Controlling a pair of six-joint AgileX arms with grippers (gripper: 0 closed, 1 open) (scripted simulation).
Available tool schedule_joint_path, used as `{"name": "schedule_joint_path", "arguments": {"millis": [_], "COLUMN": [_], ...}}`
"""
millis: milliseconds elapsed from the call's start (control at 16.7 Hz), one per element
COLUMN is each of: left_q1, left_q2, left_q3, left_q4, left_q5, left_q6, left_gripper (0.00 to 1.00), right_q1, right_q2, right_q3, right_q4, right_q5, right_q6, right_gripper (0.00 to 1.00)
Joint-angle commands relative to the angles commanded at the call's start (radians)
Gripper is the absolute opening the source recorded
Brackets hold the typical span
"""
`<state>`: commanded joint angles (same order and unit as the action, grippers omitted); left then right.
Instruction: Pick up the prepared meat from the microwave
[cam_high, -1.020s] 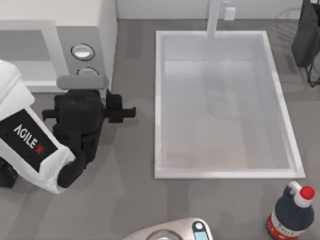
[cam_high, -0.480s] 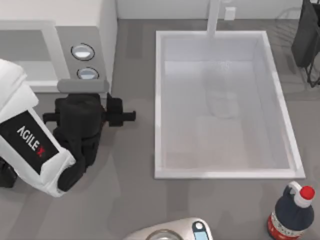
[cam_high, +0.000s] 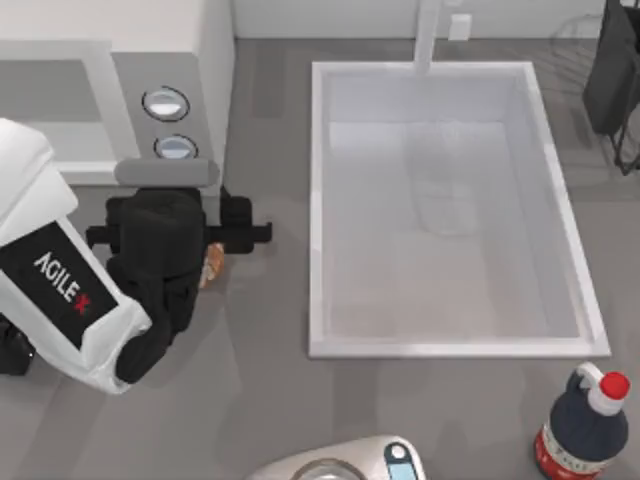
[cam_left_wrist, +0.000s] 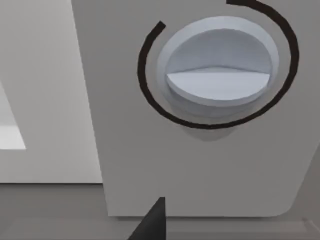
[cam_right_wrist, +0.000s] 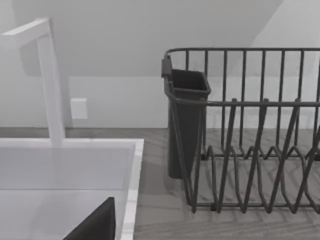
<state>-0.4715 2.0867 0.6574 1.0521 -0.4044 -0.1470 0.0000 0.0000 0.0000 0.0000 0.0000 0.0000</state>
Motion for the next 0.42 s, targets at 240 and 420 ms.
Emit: {"name": "schedule_joint_path", "arguments": {"millis": [240, 420], "left_q1": [0.0, 0.0], "left_q2": [0.0, 0.0], "left_q3": [0.0, 0.0], "left_q4": [0.0, 0.0], "left_q5": [0.0, 0.0], "left_q6": [0.0, 0.0], "left_gripper": [1.0, 1.0], "right_q1": [0.0, 0.0], "right_q2": [0.0, 0.0], "right_q3": [0.0, 0.0], "right_q4": [0.0, 0.0], "right_q5": [0.0, 0.0], "right_q6": [0.0, 0.0], "right_gripper": [1.0, 1.0]}}
